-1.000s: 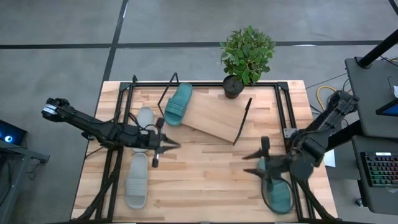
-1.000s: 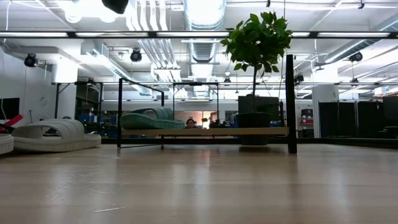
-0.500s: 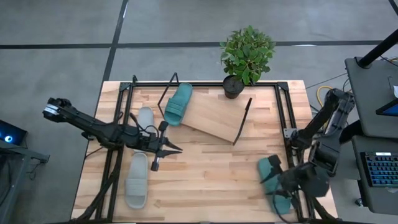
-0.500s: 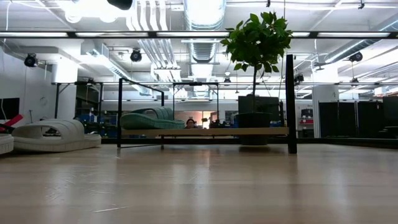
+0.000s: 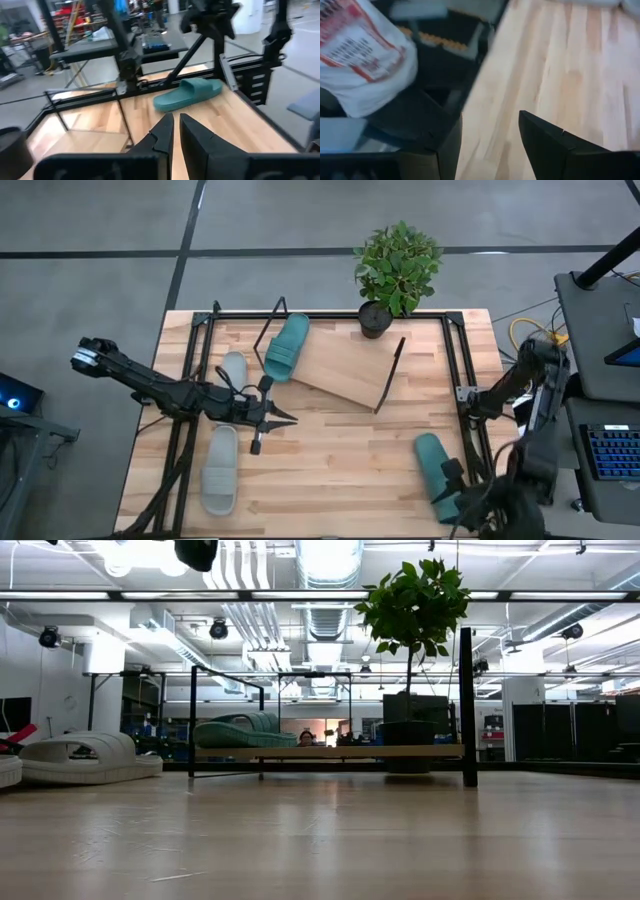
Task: Pick and place slides into the shelf
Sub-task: Put the green slipper on the shelf
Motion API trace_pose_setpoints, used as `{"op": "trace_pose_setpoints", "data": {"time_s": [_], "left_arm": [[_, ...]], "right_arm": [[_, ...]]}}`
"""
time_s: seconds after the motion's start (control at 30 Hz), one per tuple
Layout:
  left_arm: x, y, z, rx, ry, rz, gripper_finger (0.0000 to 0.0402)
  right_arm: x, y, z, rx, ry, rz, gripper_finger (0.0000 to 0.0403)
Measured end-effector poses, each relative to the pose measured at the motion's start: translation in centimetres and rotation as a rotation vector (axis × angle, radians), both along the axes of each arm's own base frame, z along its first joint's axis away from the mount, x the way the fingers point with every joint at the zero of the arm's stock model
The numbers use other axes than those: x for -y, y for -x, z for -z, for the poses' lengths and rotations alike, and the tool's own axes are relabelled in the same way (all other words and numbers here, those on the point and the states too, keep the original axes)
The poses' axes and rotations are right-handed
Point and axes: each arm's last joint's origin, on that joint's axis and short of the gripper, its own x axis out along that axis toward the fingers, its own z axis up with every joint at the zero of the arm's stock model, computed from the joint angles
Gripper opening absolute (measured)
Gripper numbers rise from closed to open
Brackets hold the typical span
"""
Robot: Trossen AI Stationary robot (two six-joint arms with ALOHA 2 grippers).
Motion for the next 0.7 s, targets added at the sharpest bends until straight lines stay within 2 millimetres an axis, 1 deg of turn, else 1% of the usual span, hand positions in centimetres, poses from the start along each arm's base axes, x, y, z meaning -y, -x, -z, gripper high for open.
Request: {"op": "trace_pose_setpoints", "data": {"time_s": [0.23,0.4,0.5,0.57,0.6,0.7], "left_arm": [[-0.1,-0.1,0.4,-0.012,-0.010,-0.055,0.0016],[0.0,-0.3,0.7,-0.023,-0.015,-0.055,0.0016],[0.0,-0.6,1.0,-0.039,-0.021,-0.057,0.0016],[0.0,-0.6,1.1,-0.043,-0.023,-0.059,0.0016],[0.1,-0.7,1.2,-0.044,-0.024,-0.061,0.0016],[0.1,-0.8,1.3,-0.052,-0.027,-0.064,0.0016]], "right_arm": [[-3.8,0.9,1.9,-0.202,0.269,0.202,0.0187],[-6.6,1.8,3.1,-0.235,0.425,0.258,0.0187],[-8.2,2.0,4.2,-0.236,0.466,0.256,0.0187],[-8.9,1.9,4.8,-0.238,0.501,0.258,0.0187],[-9.1,1.9,5.0,-0.243,0.515,0.266,0.0187],[-9.7,1.6,4.9,-0.252,0.484,0.312,0.0187]]}}
